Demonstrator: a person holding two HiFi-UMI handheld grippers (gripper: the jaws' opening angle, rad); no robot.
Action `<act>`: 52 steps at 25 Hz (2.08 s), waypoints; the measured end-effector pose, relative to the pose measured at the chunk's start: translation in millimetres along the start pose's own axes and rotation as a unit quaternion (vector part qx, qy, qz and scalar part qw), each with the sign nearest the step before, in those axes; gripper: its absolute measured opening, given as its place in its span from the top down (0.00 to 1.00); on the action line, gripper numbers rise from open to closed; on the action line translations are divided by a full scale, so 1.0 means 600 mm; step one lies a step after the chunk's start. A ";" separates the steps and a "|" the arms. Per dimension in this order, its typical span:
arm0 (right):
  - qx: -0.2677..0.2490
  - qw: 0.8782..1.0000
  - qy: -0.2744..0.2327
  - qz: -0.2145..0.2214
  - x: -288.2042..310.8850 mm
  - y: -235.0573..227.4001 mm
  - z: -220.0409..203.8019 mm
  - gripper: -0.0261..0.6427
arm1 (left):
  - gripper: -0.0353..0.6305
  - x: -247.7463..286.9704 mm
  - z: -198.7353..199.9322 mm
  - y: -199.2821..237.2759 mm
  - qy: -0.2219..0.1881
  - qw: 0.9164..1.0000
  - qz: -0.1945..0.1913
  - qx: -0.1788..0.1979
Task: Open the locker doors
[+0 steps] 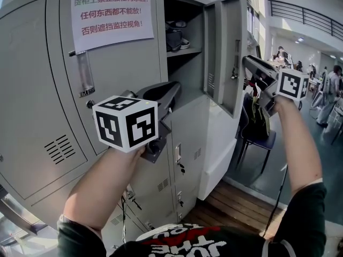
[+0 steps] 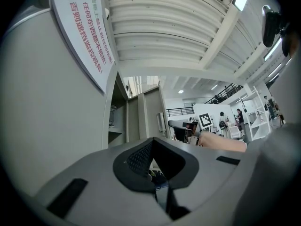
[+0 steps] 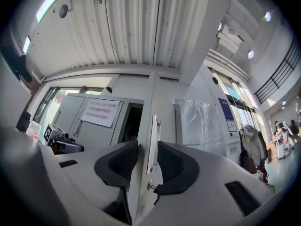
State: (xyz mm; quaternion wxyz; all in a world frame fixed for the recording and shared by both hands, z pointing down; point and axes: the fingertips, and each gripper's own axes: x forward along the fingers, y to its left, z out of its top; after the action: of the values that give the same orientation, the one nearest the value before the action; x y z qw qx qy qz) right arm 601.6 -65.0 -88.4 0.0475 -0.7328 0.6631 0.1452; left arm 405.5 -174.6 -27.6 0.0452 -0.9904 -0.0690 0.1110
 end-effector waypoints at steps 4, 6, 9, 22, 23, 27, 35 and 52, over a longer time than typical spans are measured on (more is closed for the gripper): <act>0.008 1.000 -0.008 -0.017 -0.021 -0.034 0.001 0.76 | 0.94 0.005 -0.004 0.001 0.001 1.000 0.003 -0.001; 0.006 1.000 -0.014 -0.024 -0.030 -0.051 0.002 0.76 | 0.94 0.008 -0.008 0.000 0.002 1.000 0.005 -0.002; 0.003 0.999 -0.020 -0.035 -0.044 -0.078 0.003 0.78 | 0.94 0.012 -0.011 0.000 0.004 1.000 0.007 -0.004; 0.046 0.993 -0.059 -0.087 -0.080 -0.230 -0.008 0.89 | 0.94 0.033 -0.024 0.010 0.012 1.000 0.023 -0.005; 0.049 0.993 -0.062 -0.089 -0.080 -0.241 -0.009 0.89 | 0.94 0.035 -0.026 0.011 0.012 1.000 0.025 -0.006; 0.060 0.991 -0.065 -0.101 -0.079 -0.286 -0.017 0.89 | 0.94 0.043 -0.033 0.020 0.016 0.999 0.034 -0.007; 0.063 0.988 -0.071 -0.120 -0.070 -0.341 -0.024 0.89 | 0.94 0.061 -0.041 0.029 0.019 0.999 0.044 -0.006; -0.012 0.990 -0.085 -0.111 -0.110 -0.191 -0.013 0.89 | 0.94 0.094 -0.058 0.022 0.022 0.999 0.034 -0.013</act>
State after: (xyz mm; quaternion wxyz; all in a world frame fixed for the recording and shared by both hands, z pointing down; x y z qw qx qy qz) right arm 710.7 9.6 -76.6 0.1110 -0.7876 0.5690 0.2090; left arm 469.8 -181.8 -7.1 0.0304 -0.9949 -0.0355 0.0896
